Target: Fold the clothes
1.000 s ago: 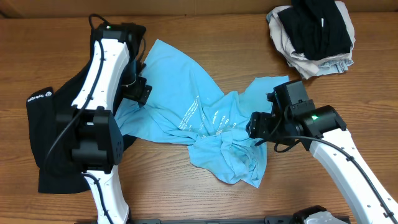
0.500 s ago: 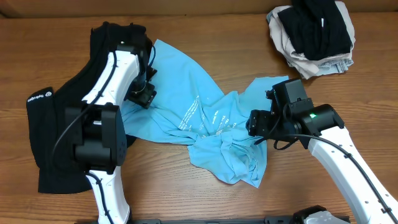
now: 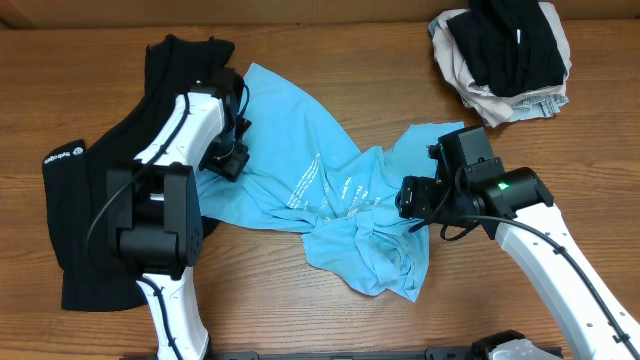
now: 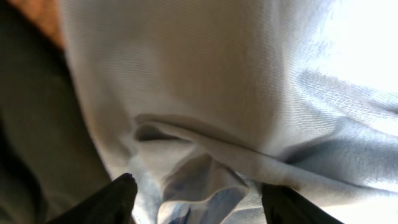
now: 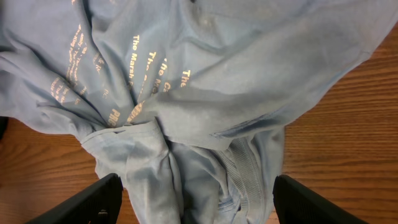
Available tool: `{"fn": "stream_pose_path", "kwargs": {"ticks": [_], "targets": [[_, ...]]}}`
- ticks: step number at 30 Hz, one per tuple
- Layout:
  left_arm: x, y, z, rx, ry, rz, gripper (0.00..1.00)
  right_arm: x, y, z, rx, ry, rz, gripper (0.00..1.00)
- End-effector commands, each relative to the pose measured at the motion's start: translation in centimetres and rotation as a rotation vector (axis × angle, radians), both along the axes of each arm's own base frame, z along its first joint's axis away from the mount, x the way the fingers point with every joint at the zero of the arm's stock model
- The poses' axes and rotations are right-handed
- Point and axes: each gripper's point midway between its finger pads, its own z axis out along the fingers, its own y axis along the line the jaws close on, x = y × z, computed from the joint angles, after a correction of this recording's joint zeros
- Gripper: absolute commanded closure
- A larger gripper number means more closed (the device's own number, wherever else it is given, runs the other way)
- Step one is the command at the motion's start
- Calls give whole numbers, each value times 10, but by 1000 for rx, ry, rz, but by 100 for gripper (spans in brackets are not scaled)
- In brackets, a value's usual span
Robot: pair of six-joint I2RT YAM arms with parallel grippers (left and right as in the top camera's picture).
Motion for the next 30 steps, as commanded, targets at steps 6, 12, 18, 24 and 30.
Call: {"fn": "stream_pose_path", "kwargs": {"ticks": [6,12,18,24,30], "targets": [[-3,3,-2,16,5,-16,64,1,-2,-1,-11,-6,1,19],[-1,11,0,61,-7,0,87,4,-1,0,-7,-19,1,19],[1,10,30,74,-13,90,96,8,0,2,-1,-35,1,19],[37,3,123,30,-183,191,96,4,7,2,4,-32,42,19],[64,0,228,-36,-456,229,96,-25,39,-4,64,37,160,20]]}}
